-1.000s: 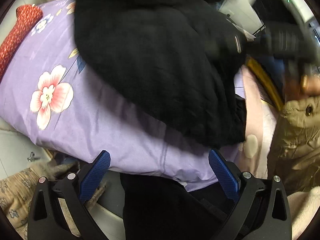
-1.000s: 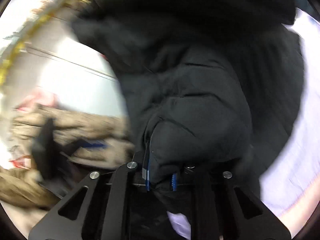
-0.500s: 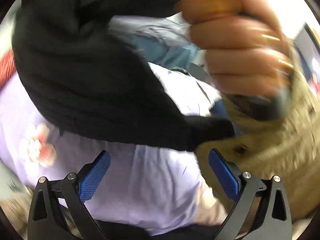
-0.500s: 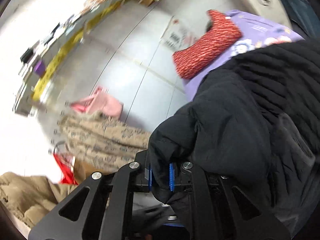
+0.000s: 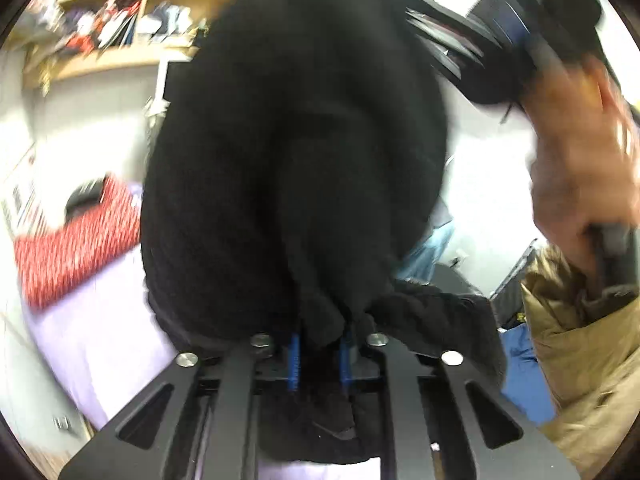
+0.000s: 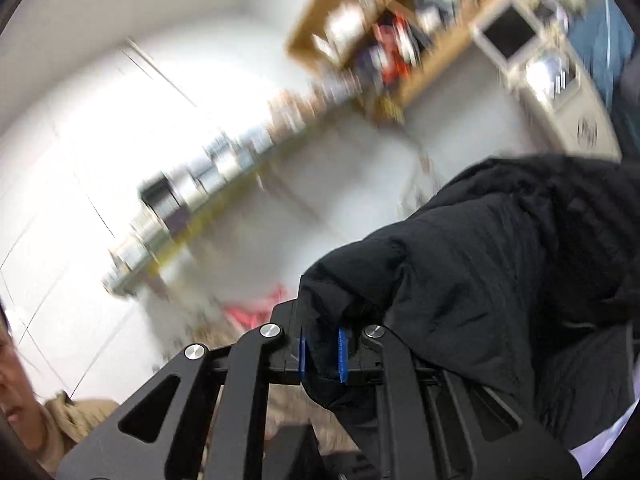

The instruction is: Fold large clothes

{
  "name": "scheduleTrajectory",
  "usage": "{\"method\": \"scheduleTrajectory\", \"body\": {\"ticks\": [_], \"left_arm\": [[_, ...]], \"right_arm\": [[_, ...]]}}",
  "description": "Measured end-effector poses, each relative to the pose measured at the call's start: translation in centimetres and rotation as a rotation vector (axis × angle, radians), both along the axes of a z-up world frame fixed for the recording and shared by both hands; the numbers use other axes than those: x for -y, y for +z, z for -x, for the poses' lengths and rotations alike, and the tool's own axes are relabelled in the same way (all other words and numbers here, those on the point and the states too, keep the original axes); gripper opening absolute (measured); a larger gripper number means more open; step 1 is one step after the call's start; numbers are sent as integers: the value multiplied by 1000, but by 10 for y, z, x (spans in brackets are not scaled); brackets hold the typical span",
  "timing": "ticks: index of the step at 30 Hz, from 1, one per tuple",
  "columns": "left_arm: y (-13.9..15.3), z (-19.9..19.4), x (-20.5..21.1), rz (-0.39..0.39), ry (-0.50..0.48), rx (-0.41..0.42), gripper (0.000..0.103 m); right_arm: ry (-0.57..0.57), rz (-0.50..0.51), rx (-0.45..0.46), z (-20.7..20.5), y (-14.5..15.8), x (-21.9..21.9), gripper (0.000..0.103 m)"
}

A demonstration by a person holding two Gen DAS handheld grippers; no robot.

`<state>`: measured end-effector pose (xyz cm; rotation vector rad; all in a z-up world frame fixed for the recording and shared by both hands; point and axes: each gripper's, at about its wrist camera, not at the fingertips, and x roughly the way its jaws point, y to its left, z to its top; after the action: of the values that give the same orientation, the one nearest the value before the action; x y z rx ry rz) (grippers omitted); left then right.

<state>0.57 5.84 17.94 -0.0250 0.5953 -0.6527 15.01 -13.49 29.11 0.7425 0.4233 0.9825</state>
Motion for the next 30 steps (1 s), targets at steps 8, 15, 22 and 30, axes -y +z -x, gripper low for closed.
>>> {"method": "scheduleTrajectory", "body": {"ticks": [8,15,22,30], "left_arm": [[153,53,-53,-20,-188,369,8],[258,80,-84,122,-326,579,8],[198,-68,-5,147,-453,193,16],[-58,-190,72,-136,-164,-266,96]], "right_arm": [[-175,10,290,148,87,45,10],[-210,-38,452,200,146,45,9],[-565,-10,90,123,65,107,29],[-903,404,-659,55,-210,140,89]]}}
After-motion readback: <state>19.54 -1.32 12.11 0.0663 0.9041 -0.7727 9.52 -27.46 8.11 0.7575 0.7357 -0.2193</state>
